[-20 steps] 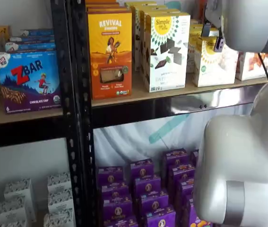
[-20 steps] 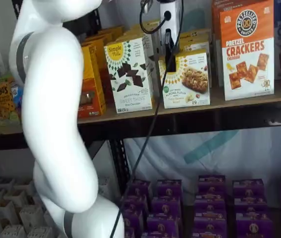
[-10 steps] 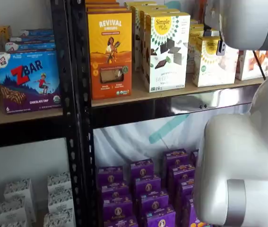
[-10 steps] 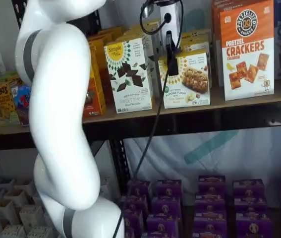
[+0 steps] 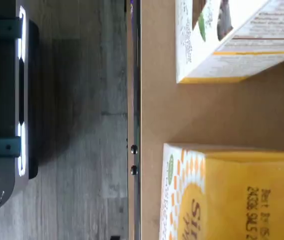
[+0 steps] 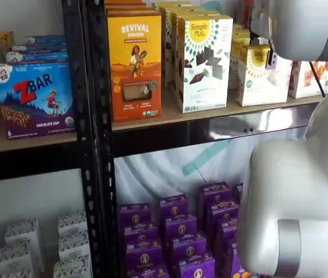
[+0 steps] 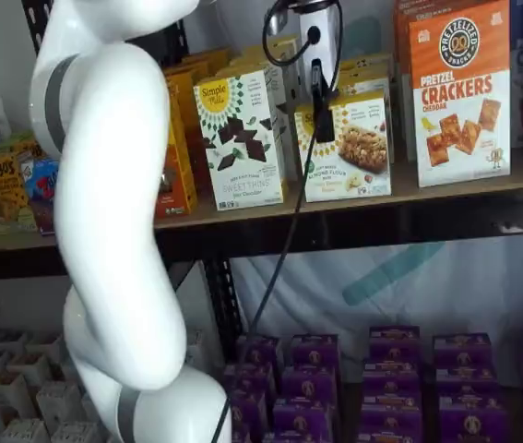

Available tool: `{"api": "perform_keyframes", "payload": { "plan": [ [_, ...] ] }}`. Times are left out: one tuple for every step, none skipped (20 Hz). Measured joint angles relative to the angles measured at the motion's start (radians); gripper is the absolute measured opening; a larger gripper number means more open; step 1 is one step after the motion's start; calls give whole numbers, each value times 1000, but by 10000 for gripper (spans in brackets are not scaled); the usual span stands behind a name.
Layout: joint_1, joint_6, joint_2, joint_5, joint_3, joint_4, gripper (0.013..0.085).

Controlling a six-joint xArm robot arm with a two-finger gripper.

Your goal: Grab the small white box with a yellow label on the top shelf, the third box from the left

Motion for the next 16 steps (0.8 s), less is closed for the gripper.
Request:
{"api": "perform_keyframes", "payload": {
  "plan": [
    [-1, -1, 2, 3, -3, 1, 810],
    [-3, -2, 2, 1, -3, 3, 770],
    [-3, -3, 1, -1, -2, 5, 770],
    [-4, -3, -2, -6, 2, 6, 730],
    [-5, -4, -5, -11, 6, 9, 690],
    [-5, -5, -6, -13, 8, 10, 690],
    [-6, -5, -7, -14, 9, 12, 650],
    [-6, -5, -8, -14, 9, 12, 650],
    [-6, -5, -9, -15, 10, 13, 650],
    [-5, -4, -10, -16, 11, 13, 650],
    [-5, -4, -11, -17, 12, 14, 650],
    [-5, -4, -12, -18, 13, 16, 650],
    [-6, -4, -12, -18, 14, 19, 610],
    [-6, -4, -12, -18, 14, 21, 610],
    [-7, -5, -12, -17, 12, 24, 570],
    [-7, -5, -12, -16, 11, 25, 570]
  ]
}}
